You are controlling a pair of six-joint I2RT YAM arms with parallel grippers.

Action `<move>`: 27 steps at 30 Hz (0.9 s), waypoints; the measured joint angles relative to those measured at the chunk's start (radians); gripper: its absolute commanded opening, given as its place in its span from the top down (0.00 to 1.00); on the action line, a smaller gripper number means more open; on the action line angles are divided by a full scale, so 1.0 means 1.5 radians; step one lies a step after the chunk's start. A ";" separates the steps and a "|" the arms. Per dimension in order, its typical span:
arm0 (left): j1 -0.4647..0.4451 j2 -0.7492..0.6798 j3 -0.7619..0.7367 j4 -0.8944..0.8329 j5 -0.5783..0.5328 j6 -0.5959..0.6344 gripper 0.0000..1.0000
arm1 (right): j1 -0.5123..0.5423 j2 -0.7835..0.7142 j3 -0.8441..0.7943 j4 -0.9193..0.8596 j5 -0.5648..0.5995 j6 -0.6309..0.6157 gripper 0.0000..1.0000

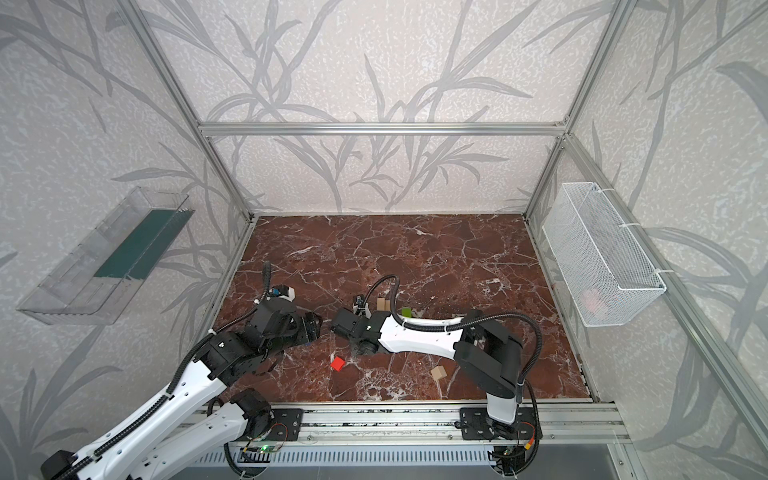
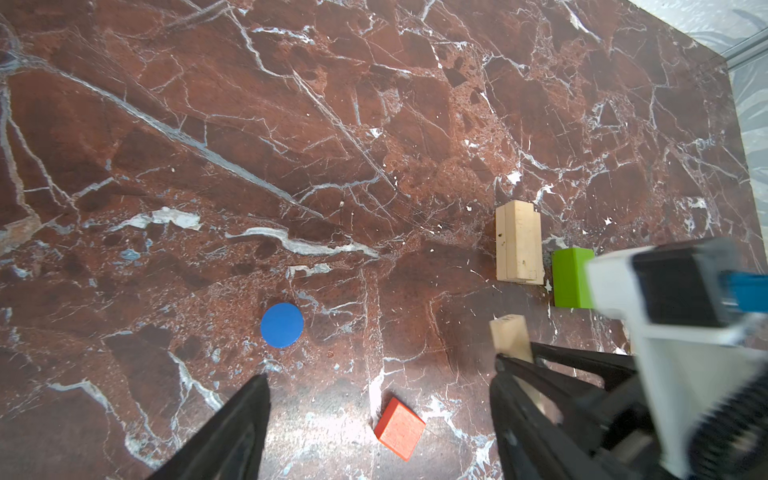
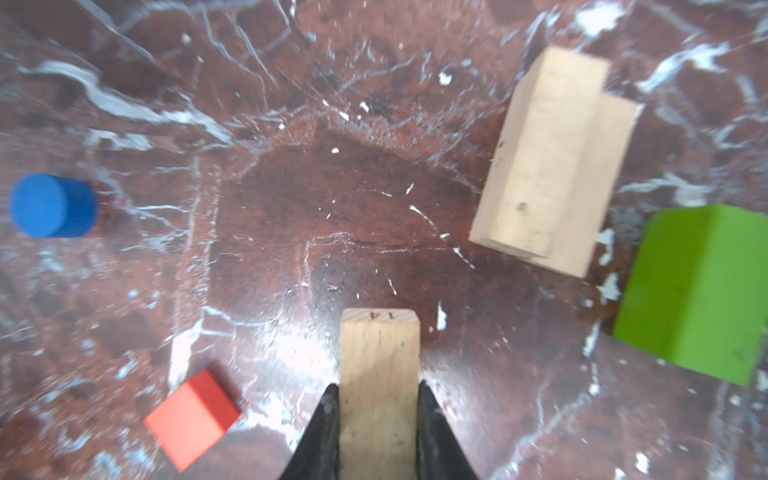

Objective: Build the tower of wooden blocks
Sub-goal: 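Lift the wooden block upright with the right gripper toward the standing blocks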

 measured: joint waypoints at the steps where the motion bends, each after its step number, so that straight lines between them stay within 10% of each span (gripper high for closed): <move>1: 0.000 0.001 0.001 0.001 0.004 0.002 0.19 | 0.000 -0.016 -0.007 0.001 0.002 0.000 0.81; 13: 0.000 0.093 0.009 0.065 0.083 0.022 0.20 | -0.058 -0.188 -0.100 0.005 0.034 0.002 0.80; 27: 0.000 0.224 0.034 0.173 0.143 0.045 0.20 | -0.181 -0.153 -0.119 0.067 -0.015 -0.021 0.80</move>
